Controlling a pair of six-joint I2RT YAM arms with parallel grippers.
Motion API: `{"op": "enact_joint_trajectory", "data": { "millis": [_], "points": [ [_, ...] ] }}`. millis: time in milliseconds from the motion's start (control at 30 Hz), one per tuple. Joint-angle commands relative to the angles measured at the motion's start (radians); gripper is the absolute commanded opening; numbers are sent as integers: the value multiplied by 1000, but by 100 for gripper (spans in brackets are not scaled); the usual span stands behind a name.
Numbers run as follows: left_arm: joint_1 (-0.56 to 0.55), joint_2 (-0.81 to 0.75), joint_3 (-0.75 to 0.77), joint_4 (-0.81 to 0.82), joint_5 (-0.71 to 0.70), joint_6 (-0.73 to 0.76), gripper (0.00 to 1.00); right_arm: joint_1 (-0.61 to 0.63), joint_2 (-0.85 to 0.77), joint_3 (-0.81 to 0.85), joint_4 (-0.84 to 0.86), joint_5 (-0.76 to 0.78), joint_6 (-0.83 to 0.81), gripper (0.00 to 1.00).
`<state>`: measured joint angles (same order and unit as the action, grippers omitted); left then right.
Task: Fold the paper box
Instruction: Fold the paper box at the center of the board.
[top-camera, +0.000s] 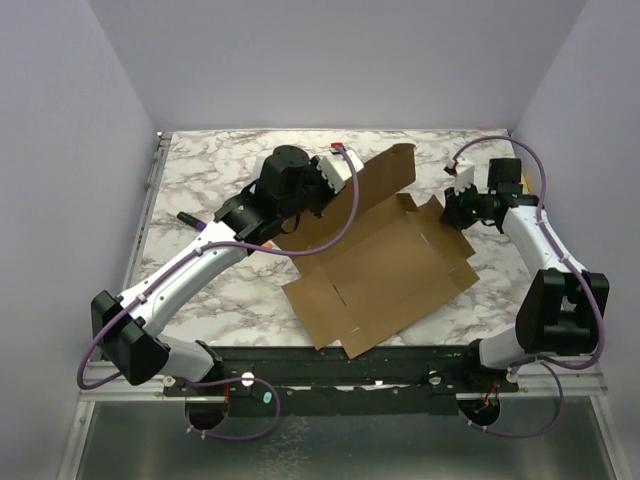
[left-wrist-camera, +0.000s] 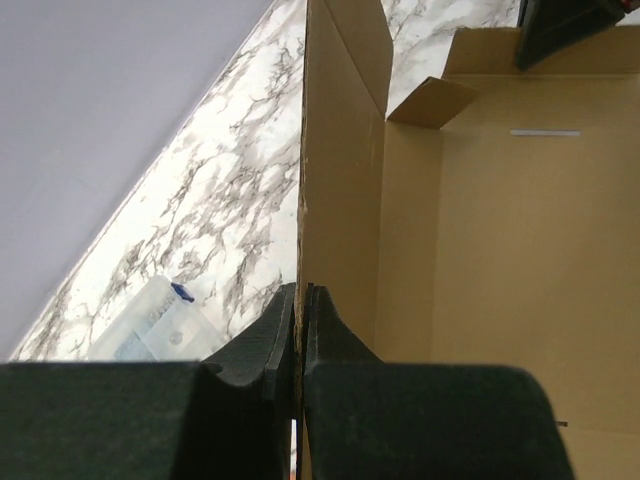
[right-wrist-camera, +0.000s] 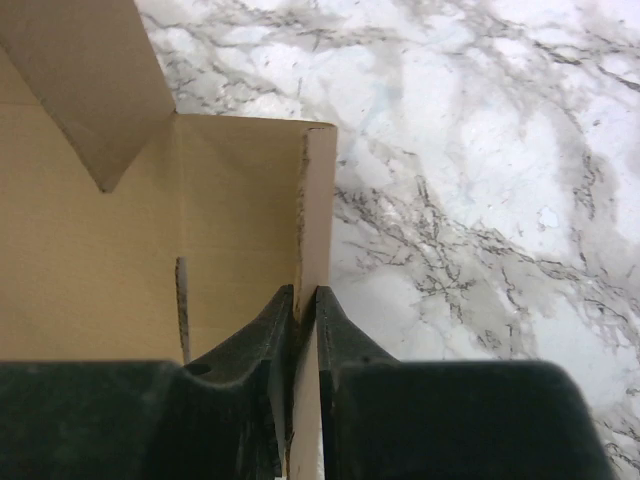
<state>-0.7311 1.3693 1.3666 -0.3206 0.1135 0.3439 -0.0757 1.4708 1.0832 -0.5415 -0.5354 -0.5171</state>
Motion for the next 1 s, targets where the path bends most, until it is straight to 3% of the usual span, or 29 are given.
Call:
{"op": "enact_joint_trajectory", "data": {
  "millis": [0, 100, 467, 800, 967],
  "points": [
    [-9, 18, 57, 25, -37, 32, 0, -2, 23, 42, 67, 25, 32, 9],
    [-12, 30, 72, 21, -29, 53, 0, -2, 33, 66, 95, -7, 60, 4],
    [-18, 64, 104, 11, 57, 31, 0, -1, 51, 118, 151, -221, 129, 1],
    [-27, 139, 132, 21, 182, -41, 0, -2, 92, 80, 186, -263, 115, 1],
    [-27, 133, 146, 51, 269, -104, 0, -2, 103, 71, 211, -161, 130, 0]
  ]
}}
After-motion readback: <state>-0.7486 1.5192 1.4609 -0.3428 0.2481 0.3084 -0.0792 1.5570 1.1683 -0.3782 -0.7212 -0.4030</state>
